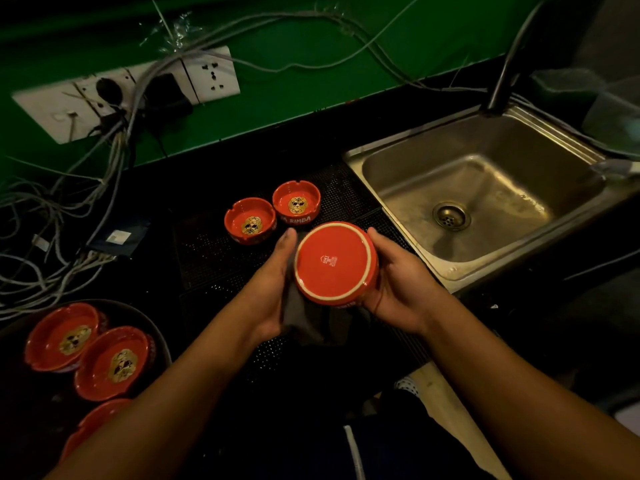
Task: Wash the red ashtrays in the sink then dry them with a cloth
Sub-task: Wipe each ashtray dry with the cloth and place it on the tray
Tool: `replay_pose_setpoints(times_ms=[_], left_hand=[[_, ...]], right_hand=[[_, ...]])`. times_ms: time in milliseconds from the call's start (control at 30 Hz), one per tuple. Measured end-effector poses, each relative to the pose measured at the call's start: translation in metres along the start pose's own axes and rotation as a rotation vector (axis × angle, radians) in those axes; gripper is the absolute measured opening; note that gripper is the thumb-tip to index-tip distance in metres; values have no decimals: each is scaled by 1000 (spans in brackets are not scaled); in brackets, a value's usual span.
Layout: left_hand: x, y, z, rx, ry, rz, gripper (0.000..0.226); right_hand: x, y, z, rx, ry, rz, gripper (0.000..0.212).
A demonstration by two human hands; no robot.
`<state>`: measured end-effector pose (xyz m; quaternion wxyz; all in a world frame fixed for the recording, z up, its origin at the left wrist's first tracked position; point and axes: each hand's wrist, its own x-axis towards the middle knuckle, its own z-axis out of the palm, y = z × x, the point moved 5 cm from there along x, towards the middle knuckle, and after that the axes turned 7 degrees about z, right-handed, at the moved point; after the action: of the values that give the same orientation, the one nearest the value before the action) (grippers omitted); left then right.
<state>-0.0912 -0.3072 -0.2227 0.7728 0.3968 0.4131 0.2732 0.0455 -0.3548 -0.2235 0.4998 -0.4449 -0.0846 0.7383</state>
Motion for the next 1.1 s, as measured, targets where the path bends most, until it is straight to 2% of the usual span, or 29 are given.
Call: replay_pose_setpoints(times_ms=[133,267,333,433,500,600,700,767,833,900,1033,1100], left_hand=[[3,-1,-4,132,88,107,51],[1,-8,1,-35,46,-36,60],[4,-7,-1,-99,43,-41,61],[5,0,1,-203,41,21,54],[6,4,1,-276,28,67,44],[9,13,-2,-335,30,118,36],[13,21,-4,-335,33,158,38],[13,25,-5,-334,31,162,39],[13,26,-9,-313,41,153,40],[14,27,-12,-271,61,154,41],[15,24,-17,-190,134,142,41],[14,21,-17,-140,152,141,41]], right_hand=[[0,-7,4,-101,-7,-5,52],[3,-14,8,-170,-19,-4,49],[5,-19,11,-319,50,-36,47],[6,-39,9,-727,239,-217,44],[9,-44,0,-799,262,-289,44],[21,-18,-20,-619,173,-90,46],[23,14,-15,-405,-94,161,51],[20,22,-5,-356,-302,227,67],[18,22,3,-300,-399,227,77],[19,20,9,-321,-408,179,75],[21,14,17,-433,-285,43,59],[23,12,18,-437,-276,18,72]])
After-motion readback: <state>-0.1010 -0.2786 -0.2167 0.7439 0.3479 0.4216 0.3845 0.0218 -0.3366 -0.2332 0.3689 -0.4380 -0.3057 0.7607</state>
